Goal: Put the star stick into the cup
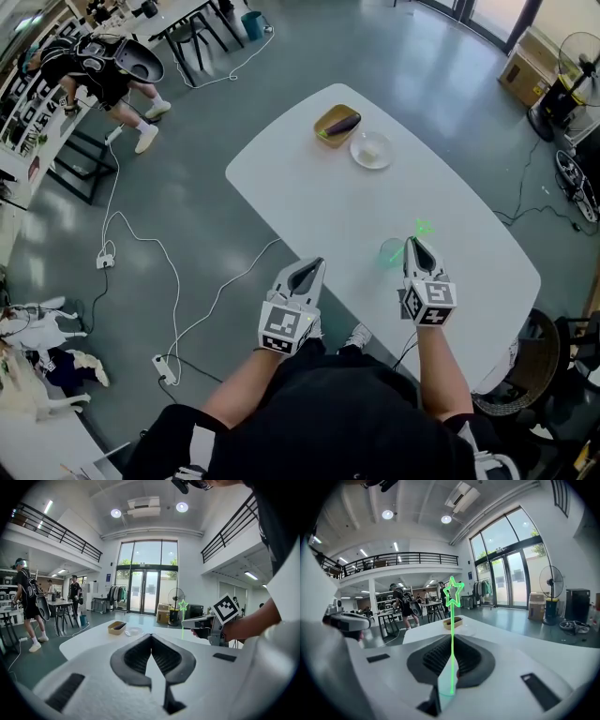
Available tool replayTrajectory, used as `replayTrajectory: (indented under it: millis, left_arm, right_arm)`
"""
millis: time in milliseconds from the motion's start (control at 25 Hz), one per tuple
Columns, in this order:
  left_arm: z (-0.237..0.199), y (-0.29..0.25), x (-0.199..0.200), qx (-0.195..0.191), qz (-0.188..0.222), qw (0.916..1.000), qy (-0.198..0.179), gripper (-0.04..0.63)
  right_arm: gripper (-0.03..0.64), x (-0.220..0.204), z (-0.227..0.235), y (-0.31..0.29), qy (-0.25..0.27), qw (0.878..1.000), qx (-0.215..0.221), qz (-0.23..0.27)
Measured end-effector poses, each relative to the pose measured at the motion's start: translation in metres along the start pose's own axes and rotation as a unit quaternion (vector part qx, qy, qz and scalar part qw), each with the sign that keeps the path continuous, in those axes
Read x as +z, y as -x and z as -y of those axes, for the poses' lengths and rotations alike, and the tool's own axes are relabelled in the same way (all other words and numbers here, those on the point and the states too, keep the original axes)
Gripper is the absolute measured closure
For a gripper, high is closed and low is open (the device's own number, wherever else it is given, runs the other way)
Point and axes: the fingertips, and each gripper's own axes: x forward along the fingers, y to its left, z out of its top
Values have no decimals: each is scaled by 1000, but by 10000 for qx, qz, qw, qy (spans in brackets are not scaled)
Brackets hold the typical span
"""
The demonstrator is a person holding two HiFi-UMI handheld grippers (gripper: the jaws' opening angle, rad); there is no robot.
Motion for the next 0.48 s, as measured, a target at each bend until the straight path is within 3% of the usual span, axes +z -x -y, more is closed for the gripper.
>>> replayTrajectory:
  millis: [480]
  left_arm:
    - [-4, 6, -8, 71, -74, 9999, 0, 584]
  right_arm:
    - [595, -43, 4, -13, -178, 9971, 23, -738]
